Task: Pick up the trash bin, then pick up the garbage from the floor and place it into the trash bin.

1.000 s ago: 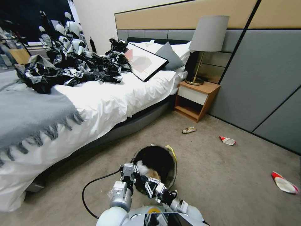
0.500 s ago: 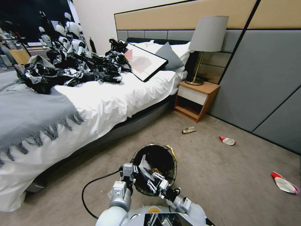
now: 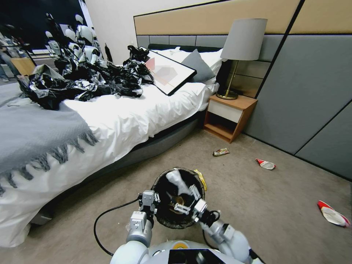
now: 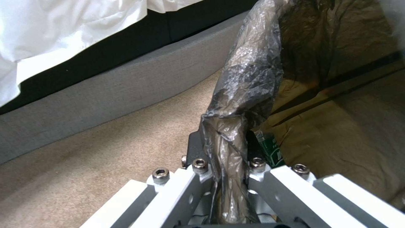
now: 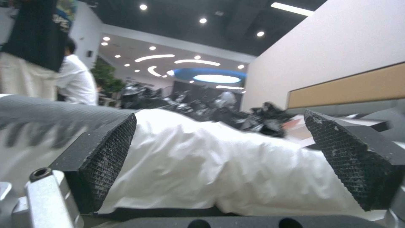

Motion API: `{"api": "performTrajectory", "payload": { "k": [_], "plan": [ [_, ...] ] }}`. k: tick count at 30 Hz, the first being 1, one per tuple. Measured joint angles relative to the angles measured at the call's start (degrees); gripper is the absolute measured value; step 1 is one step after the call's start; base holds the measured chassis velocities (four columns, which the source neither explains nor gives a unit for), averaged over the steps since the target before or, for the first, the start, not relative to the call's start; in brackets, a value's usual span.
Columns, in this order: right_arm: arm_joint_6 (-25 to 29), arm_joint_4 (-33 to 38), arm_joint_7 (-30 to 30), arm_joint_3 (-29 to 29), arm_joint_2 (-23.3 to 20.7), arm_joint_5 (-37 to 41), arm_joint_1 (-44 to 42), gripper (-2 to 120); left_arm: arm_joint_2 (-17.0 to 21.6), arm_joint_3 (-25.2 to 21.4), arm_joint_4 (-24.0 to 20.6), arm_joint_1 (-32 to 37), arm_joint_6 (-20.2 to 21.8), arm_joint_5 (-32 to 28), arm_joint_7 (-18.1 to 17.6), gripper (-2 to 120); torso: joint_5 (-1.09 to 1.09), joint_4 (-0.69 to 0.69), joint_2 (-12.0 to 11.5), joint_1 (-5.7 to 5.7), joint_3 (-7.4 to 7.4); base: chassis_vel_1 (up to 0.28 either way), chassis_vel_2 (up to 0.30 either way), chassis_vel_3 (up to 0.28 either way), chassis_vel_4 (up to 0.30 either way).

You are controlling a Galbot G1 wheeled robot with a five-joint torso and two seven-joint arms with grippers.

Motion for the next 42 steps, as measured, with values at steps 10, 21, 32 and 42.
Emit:
{"api": "performTrajectory", "payload": {
  "k": [10,21,32,42],
  "plan": [
    [-3.5,0.1,19.2,6.3,3.1,-7.0,-4.3,100,0.1,-1.1,0.1,-0.4,-0.4,-0.1,0.0,0,0.0,0.0,0.0,0.0,0.0,0.0,0.0,0.0,0.0],
    [-0.3,-1.4,21.8,12.8,6.2,-7.2,-8.5,100,0.4,-1.2,0.1,-1.4,-0.2,-0.9,-0.1,0,0.0,-0.01,0.0,0.0,0.0,0.0,0.0,0.0,0.0],
    [0.4,-1.9,22.9,11.7,8.4,-9.9,-8.1,100,0.1,-1.3,-0.5,-0.7,-0.3,-0.9,-0.1,0,0.0,0.0,0.0,0.0,0.0,0.0,0.0,0.0,0.0],
    [5.6,-4.8,24.0,14.3,12.2,-10.7,-11.1,100,-0.1,-1.4,-0.2,-1.1,-0.4,-0.8,-0.1,0,0.0,-0.01,0.0,0.0,0.0,0.0,0.0,0.0,0.0]
  ]
}}
